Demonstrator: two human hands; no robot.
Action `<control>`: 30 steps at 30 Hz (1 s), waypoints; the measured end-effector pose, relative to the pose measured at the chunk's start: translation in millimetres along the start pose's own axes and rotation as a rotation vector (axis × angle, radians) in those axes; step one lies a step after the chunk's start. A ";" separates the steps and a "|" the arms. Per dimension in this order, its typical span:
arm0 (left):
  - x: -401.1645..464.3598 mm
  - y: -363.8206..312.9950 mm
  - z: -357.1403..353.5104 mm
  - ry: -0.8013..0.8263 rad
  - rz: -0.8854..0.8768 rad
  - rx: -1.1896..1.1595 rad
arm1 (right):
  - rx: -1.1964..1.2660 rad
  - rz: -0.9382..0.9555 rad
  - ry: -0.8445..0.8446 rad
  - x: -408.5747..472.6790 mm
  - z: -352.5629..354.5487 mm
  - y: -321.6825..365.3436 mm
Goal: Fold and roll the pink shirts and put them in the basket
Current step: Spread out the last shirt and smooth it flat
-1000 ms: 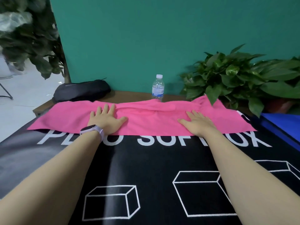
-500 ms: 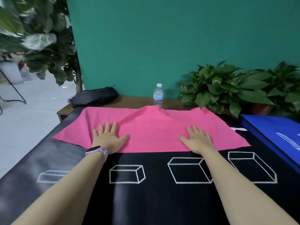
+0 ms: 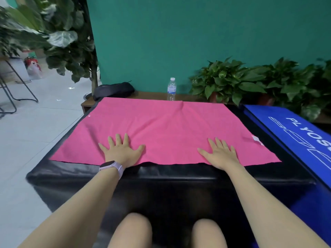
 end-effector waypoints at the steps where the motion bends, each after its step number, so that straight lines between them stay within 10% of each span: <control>1: -13.9 6.8 -1.9 -0.006 0.006 0.004 | -0.007 -0.001 -0.004 -13.1 -3.7 0.0; 15: -70.2 25.1 13.1 0.049 0.028 0.116 | -0.043 0.059 -0.092 -81.1 -5.8 -6.9; 20: -41.8 -14.8 18.1 0.002 -0.287 0.084 | -0.154 0.145 -0.210 -47.7 20.7 -60.9; 30: -19.6 -31.9 -2.5 0.027 -0.334 0.078 | -0.008 0.009 -0.089 -22.6 1.8 -104.6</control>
Point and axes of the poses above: each hand's wrist, its own x-axis towards the middle knuckle, its own z-axis out of the back of the hand, y = z × x, the point moved 1 cm from there along x, towards the middle knuckle, and after that the axes turned 14 degrees about z, right-handed, at the moved point
